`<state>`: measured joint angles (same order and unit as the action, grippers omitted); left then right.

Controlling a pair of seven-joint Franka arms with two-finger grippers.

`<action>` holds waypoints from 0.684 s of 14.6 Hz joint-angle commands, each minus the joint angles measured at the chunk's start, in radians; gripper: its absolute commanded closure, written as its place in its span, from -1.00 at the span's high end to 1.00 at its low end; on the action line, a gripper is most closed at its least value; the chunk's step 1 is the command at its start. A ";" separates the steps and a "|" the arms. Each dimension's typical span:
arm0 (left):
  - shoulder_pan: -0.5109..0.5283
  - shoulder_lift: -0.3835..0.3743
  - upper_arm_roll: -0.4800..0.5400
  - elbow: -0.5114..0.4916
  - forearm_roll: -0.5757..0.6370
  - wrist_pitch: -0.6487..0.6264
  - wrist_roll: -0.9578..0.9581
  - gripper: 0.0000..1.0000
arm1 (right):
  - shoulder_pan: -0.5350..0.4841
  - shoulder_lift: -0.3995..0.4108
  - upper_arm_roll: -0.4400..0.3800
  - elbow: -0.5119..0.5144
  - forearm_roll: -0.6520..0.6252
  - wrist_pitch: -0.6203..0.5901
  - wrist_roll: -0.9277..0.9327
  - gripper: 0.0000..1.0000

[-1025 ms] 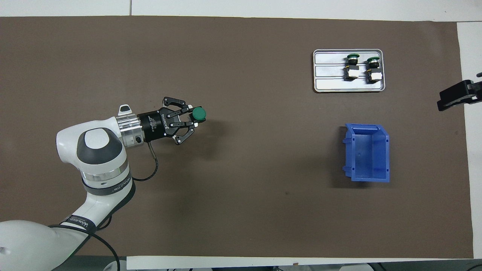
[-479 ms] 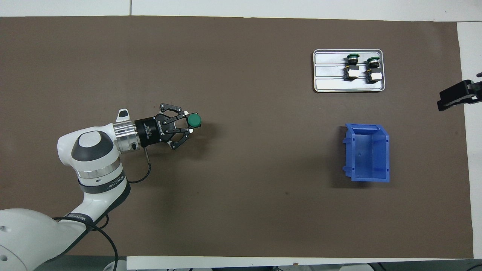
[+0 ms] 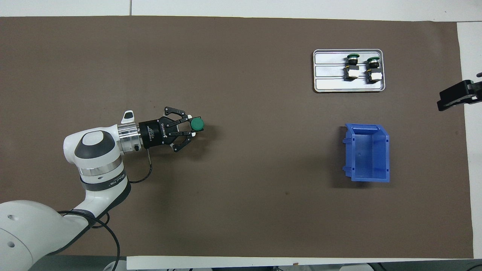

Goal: Place and press button with both arms

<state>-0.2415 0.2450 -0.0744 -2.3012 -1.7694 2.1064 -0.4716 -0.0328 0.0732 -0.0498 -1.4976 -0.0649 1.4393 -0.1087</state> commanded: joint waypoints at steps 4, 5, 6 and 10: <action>0.002 0.030 -0.004 0.002 -0.061 -0.032 0.022 -0.99 | -0.010 -0.021 0.005 -0.024 0.016 -0.002 -0.011 0.99; 0.005 0.028 -0.004 -0.004 -0.061 -0.039 0.022 -0.99 | -0.010 -0.021 0.005 -0.024 0.016 -0.002 -0.011 0.99; 0.002 0.028 -0.004 -0.003 -0.061 -0.036 0.025 -0.99 | -0.010 -0.021 0.005 -0.024 0.016 -0.002 -0.011 0.99; 0.002 0.028 -0.004 -0.006 -0.068 -0.029 0.027 -0.97 | -0.010 -0.021 0.005 -0.024 0.016 -0.002 -0.011 0.99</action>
<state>-0.2424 0.2715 -0.0787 -2.3012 -1.8118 2.0914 -0.4675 -0.0328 0.0732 -0.0497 -1.4976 -0.0649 1.4393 -0.1087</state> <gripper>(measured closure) 0.678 0.000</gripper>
